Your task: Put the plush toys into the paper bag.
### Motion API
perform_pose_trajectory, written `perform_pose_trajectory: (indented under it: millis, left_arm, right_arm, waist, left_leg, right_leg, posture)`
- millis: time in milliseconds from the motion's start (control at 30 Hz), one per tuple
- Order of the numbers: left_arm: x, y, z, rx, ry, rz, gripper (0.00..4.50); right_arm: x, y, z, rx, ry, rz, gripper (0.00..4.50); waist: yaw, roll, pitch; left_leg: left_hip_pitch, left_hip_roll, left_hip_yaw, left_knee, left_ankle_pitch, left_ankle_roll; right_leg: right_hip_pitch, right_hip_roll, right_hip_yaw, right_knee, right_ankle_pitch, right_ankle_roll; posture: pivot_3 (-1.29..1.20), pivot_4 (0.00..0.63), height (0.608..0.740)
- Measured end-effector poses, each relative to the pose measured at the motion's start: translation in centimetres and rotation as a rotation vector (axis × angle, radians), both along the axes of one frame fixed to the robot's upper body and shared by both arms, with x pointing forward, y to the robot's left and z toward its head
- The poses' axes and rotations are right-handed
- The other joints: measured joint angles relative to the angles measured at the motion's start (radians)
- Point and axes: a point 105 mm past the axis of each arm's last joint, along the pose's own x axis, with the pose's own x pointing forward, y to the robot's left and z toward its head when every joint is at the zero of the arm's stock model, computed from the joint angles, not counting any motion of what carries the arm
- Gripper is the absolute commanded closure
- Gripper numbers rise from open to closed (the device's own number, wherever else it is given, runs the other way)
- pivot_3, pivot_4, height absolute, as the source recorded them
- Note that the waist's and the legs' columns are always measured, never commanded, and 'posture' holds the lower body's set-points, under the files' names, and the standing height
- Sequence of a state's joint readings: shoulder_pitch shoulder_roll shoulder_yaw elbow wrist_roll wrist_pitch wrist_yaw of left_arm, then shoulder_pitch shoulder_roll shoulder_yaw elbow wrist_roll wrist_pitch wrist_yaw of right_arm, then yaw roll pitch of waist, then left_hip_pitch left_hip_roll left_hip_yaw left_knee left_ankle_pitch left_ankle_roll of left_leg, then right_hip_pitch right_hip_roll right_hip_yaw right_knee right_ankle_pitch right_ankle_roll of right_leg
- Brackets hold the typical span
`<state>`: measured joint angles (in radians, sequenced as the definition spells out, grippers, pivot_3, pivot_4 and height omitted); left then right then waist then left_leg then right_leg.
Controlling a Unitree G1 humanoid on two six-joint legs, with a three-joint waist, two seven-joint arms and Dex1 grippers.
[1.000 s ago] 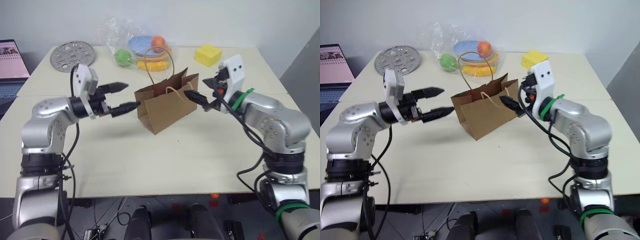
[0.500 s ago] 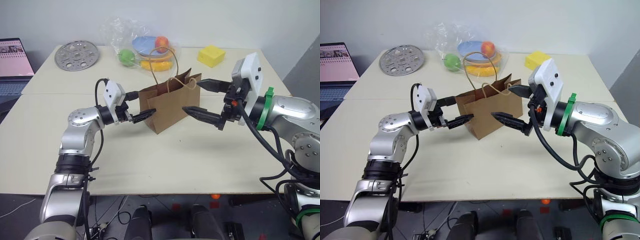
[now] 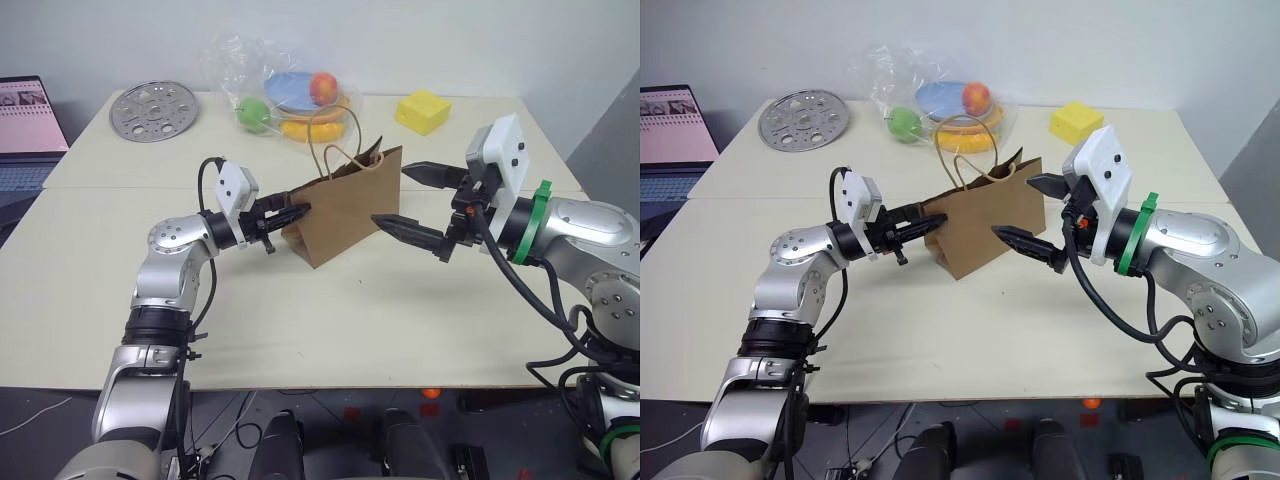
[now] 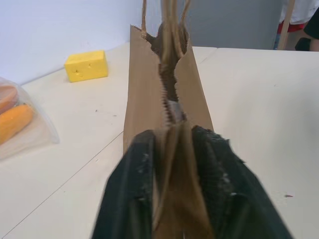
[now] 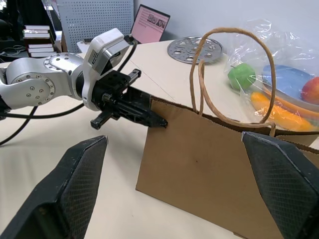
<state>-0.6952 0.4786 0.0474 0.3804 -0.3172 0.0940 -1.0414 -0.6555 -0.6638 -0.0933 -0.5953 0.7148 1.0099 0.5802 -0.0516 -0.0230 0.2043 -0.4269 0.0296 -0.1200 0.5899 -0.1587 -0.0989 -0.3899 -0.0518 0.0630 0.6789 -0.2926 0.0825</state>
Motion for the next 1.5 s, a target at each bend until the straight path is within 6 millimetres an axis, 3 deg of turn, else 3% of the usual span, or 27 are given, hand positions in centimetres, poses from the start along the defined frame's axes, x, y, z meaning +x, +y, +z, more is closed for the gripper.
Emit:
perform_pose_trajectory:
  millis: [33,167,300,400,533,667,867,1000,1067,1367,1500]
  left_arm:
    - [0.1,0.0,0.1,-0.003,0.001,0.0,4.47]
    - [0.0,-0.5,0.4,-0.042,-0.016,-0.035,4.47]
    - [-0.4,-0.6,0.1,0.008,0.036,-0.116,4.47]
    - [-2.0,-0.8,1.3,-0.021,0.108,-0.304,4.47]
    - [-3.2,-0.5,3.5,0.019,0.078,-0.485,4.47]
    - [-3.2,-0.9,3.5,0.031,0.094,-0.557,4.47]
    - [-2.4,-1.8,1.4,0.039,0.094,-0.565,4.47]
    - [-2.0,-1.7,-0.2,0.068,0.1,-0.545,3.6]
    - [-1.9,-1.0,-0.4,0.093,0.116,-0.524,2.95]
    - [-1.9,3.7,2.1,0.203,0.119,-0.391,0.16]
    - [-2.8,7.1,2.9,0.315,0.178,-0.198,0.02]
  right_arm:
    - [0.1,-0.3,-0.3,-0.005,0.004,-0.016,0.0]
    - [0.6,-1.7,-1.0,-0.014,0.012,-0.092,0.0]
    - [0.9,-4.0,1.0,0.033,-0.11,-0.197,0.0]
    - [0.2,-5.5,2.1,0.018,-0.106,-0.176,0.0]
    - [-1.1,-8.0,3.8,-0.013,-0.055,-0.131,0.0]
    - [-2.2,-8.5,4.3,-0.023,-0.026,-0.087,0.0]
    - [-2.7,-8.1,3.0,-0.023,0.036,-0.046,0.0]
    - [-3.1,-7.4,2.4,-0.036,0.048,-0.024,0.0]
    - [-3.1,-7.3,2.2,-0.04,0.05,-0.023,0.0]
    - [-2.2,-8.2,0.0,-0.05,0.09,-0.045,0.0]
    - [-1.7,-10.4,-2.4,-0.09,0.144,-0.1,0.0]
  waist:
    - [0.0,0.0,0.0]
    - [0.003,0.0,0.0]
    - [0.003,0.0,0.0]
    - [0.0,0.0,0.0]
    - [0.003,0.0,0.0]
    - [0.001,0.0,0.0]
    - [0.0,0.0,0.0]
    - [-0.001,0.0,0.0]
    - [-0.002,0.0,0.0]
    - [-0.003,0.0,0.0]
    - [-0.007,0.0,0.001]
  left_leg:
    - [0.0,0.0,0.0,0.0,0.0,0.0]
    - [0.0,0.0,0.0,0.0,0.0,0.0]
    - [0.0,0.0,0.0,0.0,0.0,0.0]
    - [0.0,0.0,0.0,0.0,0.0,0.0]
    - [0.0,0.0,0.0,0.0,0.0,0.0]
    - [0.0,0.0,0.0,0.0,0.0,0.0]
    - [0.0,0.0,0.001,0.001,0.0,0.0]
    - [-0.001,0.0,0.001,0.001,0.0,0.0]
    - [-0.001,0.0,0.001,0.001,0.0,0.0]
    - [-0.001,0.0,0.0,0.001,0.0,0.0]
    - [-0.001,0.0,0.001,0.0,0.0,0.0]
  right_leg:
    - [0.0,0.0,0.0,0.0,0.0,0.0]
    - [0.0,0.0,0.0,0.0,0.0,0.0]
    - [0.0,0.0,0.0,0.0,0.0,0.0]
    - [0.0,0.0,0.0,-0.001,0.0,0.0]
    - [0.001,0.0,0.0,-0.001,0.0,0.0]
    - [0.001,0.0,0.0,-0.001,-0.001,0.001]
    - [0.0,0.0,0.0,-0.001,-0.001,0.001]
    - [0.0,0.0,0.0,-0.001,-0.001,0.001]
    - [0.0,0.0,0.0,-0.001,-0.001,0.001]
    - [0.0,0.0,0.0,-0.001,-0.002,0.002]
    - [0.0,0.0,0.001,-0.001,-0.002,0.003]
  posture:
    - [0.0,0.15,0.74]
    - [0.0,0.15,0.74]
    - [0.0,0.15,0.74]
    - [0.0,0.15,0.74]
    - [0.0,0.15,0.74]
    - [0.0,0.15,0.74]
    - [0.0,0.15,0.74]
    - [0.0,0.15,0.74]
    - [0.0,0.15,0.74]
    - [0.0,0.15,0.74]
    - [0.0,0.15,0.74]
